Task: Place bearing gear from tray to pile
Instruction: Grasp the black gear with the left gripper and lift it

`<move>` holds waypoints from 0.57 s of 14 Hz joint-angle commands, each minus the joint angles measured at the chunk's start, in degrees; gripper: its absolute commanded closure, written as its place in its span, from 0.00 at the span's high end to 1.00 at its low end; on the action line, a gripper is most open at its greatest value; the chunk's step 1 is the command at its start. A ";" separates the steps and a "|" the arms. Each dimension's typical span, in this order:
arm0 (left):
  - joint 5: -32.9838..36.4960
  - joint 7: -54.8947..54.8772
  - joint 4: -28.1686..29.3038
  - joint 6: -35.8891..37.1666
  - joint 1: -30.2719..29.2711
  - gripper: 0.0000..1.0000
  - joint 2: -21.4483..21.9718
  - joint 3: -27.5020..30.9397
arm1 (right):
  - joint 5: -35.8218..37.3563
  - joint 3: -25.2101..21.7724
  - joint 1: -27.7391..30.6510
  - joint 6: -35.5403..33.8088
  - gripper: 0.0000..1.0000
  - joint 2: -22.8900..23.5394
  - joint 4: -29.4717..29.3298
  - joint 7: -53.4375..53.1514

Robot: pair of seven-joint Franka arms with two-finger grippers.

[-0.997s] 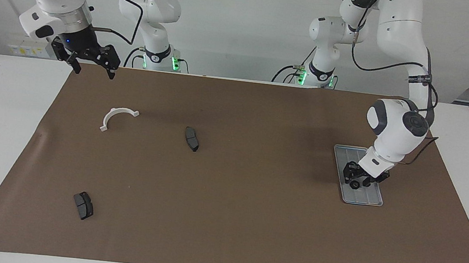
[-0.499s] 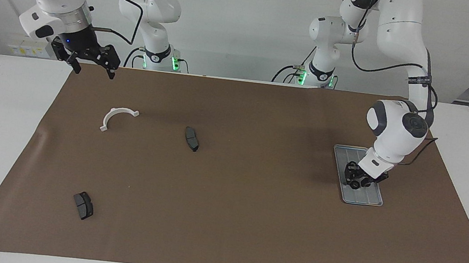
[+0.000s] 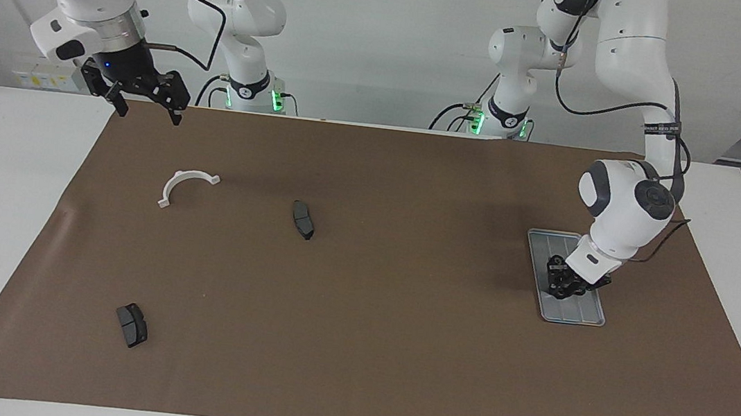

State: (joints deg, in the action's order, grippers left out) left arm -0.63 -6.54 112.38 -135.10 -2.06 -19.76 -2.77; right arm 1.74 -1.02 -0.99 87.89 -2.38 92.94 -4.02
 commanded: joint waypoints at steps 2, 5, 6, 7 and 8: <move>0.46 0.92 0.56 -0.95 -0.31 0.19 0.07 -0.05 | 0.37 0.14 0.29 0.27 1.00 -1.23 1.19 1.03; 0.11 1.18 -2.49 1.58 -0.22 0.02 -0.19 -0.13 | 0.37 0.14 0.29 0.27 1.00 -1.23 1.19 1.03; -0.85 2.92 -5.47 4.21 0.39 0.00 -1.41 -0.13 | 0.37 0.14 0.29 0.27 1.00 -1.23 1.19 1.03; -1.12 5.81 -8.37 7.19 0.91 0.00 -1.94 -0.13 | 0.37 0.14 0.29 0.27 1.00 -1.23 1.19 1.03; -1.04 9.84 -10.40 10.18 3.53 0.00 -2.38 -0.05 | 0.37 0.14 0.29 0.27 1.00 -1.23 1.19 1.03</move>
State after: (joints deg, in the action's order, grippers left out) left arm -1.25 -2.14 107.72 -130.44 -1.65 -20.10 -3.16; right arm 1.74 -1.02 -0.99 87.89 -2.38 92.94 -4.02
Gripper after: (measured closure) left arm 0.643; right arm 0.000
